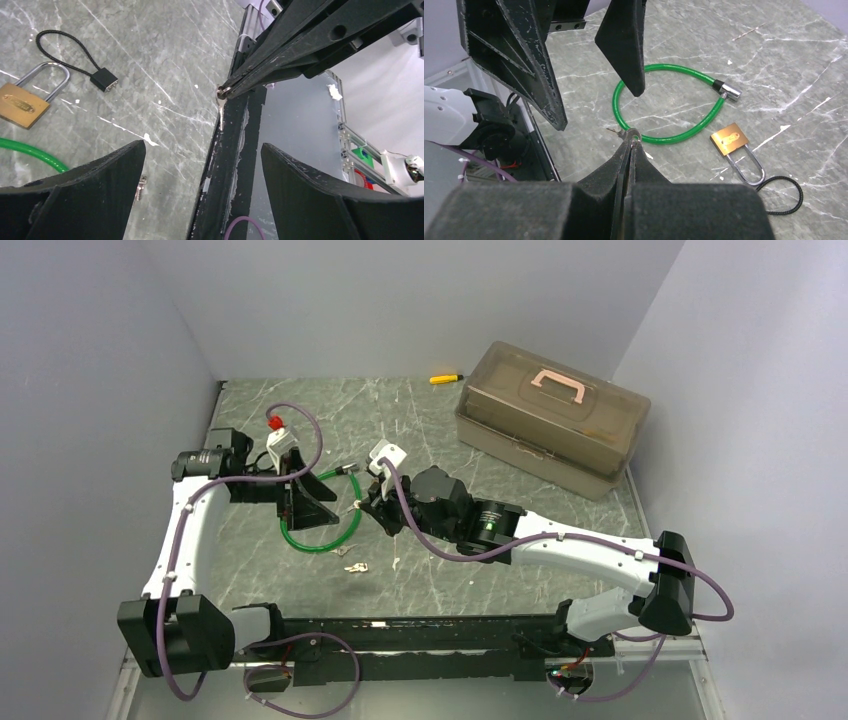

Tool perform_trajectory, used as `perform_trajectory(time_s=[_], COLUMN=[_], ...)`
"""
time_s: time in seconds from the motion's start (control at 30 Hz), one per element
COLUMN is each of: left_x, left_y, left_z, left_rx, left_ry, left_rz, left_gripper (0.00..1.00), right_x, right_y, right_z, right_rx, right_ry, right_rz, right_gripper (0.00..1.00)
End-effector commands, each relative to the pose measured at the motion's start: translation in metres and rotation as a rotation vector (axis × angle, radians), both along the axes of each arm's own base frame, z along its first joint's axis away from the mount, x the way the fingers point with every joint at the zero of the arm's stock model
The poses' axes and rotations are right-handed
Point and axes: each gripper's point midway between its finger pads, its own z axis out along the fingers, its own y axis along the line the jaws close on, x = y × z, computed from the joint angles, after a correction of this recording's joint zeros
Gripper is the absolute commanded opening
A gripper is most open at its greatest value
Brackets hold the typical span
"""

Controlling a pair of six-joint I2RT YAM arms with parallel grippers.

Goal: Unlock with the key
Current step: Pick up the key from the center of the board.

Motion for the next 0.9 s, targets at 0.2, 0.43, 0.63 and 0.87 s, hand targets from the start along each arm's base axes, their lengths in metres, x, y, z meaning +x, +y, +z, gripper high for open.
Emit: perform_trajectory(time_s=[0.2, 0.43, 0.63, 0.87], left_x=[-0.011, -0.026, -0.032, -0.038], left_y=[-0.005, -0.007, -0.010, -0.010], left_z=[0.010, 0.012, 0.023, 0.022], left_rx=[-0.046, -0.050, -0.105, -0.115], left_ry=[-0.046, -0.112, -0.117, -0.101], left_rz=[0.009, -0.004, -0.055, -0.065], left_gripper=[0.89, 0.80, 0.54, 0.26], right_x=[-0.001, -0.008, -0.016, -0.021], right_y=[0.010, 0.021, 0.026, 0.031], right_z=[0.042, 0.044, 0.043, 0.042], right_rx=[0.112, 0.149, 0.151, 0.139], right_ry=[-0.051, -0.041, -0.057, -0.081], right_rz=[0.025, 0.073, 0.106, 0.128], right_gripper=[0.00, 0.00, 0.00, 0.00])
